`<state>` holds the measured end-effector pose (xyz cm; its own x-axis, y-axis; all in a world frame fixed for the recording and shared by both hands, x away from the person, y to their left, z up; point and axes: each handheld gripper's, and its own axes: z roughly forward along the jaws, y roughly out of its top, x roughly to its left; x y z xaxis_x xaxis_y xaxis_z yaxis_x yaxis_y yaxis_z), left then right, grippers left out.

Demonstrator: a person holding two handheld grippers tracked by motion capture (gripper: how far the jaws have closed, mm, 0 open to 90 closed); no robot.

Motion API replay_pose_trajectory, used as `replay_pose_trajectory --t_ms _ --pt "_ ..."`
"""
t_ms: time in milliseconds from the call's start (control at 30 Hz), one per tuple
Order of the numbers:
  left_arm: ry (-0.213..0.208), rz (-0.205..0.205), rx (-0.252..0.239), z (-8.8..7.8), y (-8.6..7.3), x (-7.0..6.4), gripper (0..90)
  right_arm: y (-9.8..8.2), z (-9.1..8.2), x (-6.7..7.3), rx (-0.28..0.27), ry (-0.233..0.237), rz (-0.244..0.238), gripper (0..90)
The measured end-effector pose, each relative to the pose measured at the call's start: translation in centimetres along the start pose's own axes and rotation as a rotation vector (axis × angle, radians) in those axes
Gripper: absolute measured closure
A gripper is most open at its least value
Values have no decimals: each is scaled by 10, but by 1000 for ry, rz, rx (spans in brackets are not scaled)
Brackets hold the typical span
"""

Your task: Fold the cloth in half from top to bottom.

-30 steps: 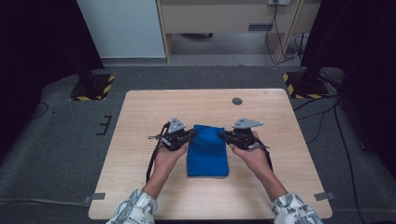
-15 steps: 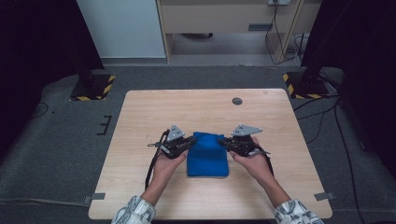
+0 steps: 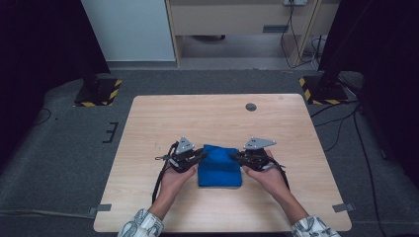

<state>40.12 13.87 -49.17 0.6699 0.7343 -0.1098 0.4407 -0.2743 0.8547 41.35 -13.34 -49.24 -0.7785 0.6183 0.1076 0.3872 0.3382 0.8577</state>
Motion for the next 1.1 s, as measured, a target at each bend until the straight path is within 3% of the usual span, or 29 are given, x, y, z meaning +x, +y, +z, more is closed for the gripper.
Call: replay_pose_trajectory --t_ms 67,133,167,367,433,467,600,933,1100 --pt "3 -11 15 -1 -3 -1 626 -2 1 0 5 3 -4 845" --pt "-4 -34 17 -5 -6 -1 426 -6 2 1 14 9 -3 846" --pt "-6 -37 12 -6 -7 0 375 -6 2 1 15 12 -1 846" --pt "5 -84 -58 -17 -1 9 218 -10 3 3 20 22 -4 846" --pt "19 -95 -77 -20 0 13 203 -12 3 4 18 24 -6 844" --pt "46 -98 -80 -22 -1 18 199 -13 3 4 20 28 -5 840" --pt "83 -122 -63 -22 -7 27 188 -17 2 5 22 35 -3 820" --pt "120 -117 -29 -16 -14 30 185 -22 -2 9 33 48 -8 733" --pt "114 -106 -9 -11 -17 26 182 -25 -6 10 42 53 -3 666"
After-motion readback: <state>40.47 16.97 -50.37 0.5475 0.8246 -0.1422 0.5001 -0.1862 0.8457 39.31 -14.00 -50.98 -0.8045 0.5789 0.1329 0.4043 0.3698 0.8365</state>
